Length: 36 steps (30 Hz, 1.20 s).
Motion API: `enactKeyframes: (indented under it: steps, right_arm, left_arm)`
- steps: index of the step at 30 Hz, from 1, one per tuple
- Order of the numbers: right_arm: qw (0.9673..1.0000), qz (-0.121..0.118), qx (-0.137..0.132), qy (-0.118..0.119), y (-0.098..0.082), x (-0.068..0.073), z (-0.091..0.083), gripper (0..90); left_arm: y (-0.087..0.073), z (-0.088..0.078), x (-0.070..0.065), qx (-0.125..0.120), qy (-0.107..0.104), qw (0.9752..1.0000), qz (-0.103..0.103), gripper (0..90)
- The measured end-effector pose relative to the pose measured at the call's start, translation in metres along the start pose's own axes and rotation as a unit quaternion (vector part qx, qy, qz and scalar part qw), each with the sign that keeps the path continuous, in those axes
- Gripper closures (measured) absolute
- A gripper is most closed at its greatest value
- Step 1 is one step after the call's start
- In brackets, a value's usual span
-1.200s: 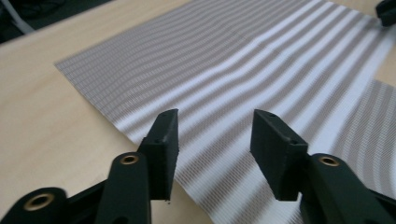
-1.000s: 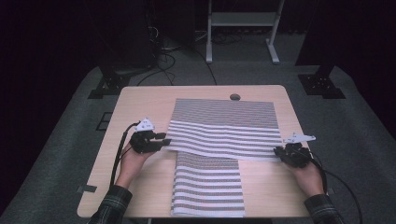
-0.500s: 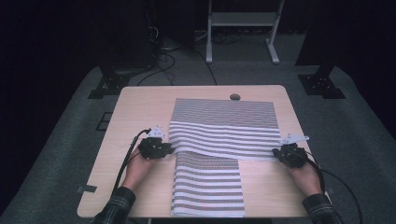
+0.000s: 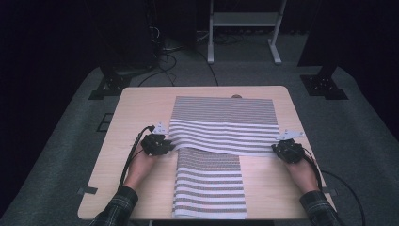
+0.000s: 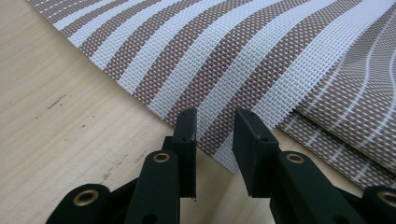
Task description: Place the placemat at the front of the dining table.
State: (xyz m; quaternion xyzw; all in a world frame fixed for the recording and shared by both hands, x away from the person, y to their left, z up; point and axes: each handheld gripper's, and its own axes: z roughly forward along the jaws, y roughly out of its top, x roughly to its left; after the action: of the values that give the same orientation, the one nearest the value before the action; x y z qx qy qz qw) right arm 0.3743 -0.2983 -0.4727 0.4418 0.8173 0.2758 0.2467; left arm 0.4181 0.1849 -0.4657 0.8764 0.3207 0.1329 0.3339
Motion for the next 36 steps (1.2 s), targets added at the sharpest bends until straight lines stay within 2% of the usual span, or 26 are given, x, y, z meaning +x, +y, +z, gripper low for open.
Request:
enactKeyframes:
  steps: [4, 5, 14, 19, 24, 28, 30, 33, 34, 36]
  right_arm:
    - [1.0, 0.006, 0.006, 0.001, 0.007, -0.003, 0.005, 89.7]
    - [0.9999, 0.006, 0.006, -0.007, 0.011, -0.004, 0.01, 89.7]
    - [0.9997, 0.022, -0.002, -0.008, 0.033, -0.013, 0.033, 89.7]
    - [0.9996, 0.022, -0.009, -0.011, 0.042, -0.016, 0.044, 89.7]
    - [0.9994, 0.033, -0.011, -0.007, 0.05, -0.019, 0.052, 89.7]
    - [0.9991, 0.04, -0.011, -0.004, 0.058, -0.021, 0.059, 89.7]
    - [0.9991, 0.042, -0.011, -0.005, 0.064, -0.022, 0.064, 89.7]
    - [0.999, 0.043, -0.009, -0.005, 0.068, -0.022, 0.069, 89.7]
    - [0.9991, 0.041, -0.008, -0.009, 0.072, -0.022, 0.072, 89.6]
    - [0.9991, 0.041, -0.008, -0.011, 0.074, -0.022, 0.073, 89.6]
  left_arm:
    - [0.002, 0.001, 0.006, 0.003, -0.002, 1.0, -0.009, 70.4]
    - [0.003, 0.002, 0.01, 0.004, 0.003, 0.9999, -0.01, 70.3]
    - [0.005, 0.004, 0.027, 0.005, 0.024, 0.9994, -0.024, 69.2]
    - [0.006, 0.005, 0.035, 0.005, 0.033, 0.999, -0.029, 69.2]
    - [0.007, 0.005, 0.041, 0.006, 0.042, 0.9987, -0.029, 69.3]
    - [0.008, 0.006, 0.047, 0.008, 0.054, 0.9982, -0.026, 69.3]
    - [0.01, 0.007, 0.052, 0.013, 0.067, 0.9974, -0.023, 69.3]
    - [0.011, 0.008, 0.057, 0.013, 0.072, 0.9969, -0.027, 69.4]
    - [0.012, 0.008, 0.061, 0.015, 0.081, 0.9962, -0.029, 69.4]
    - [0.011, 0.008, 0.063, 0.013, 0.078, 0.9964, -0.033, 69.3]
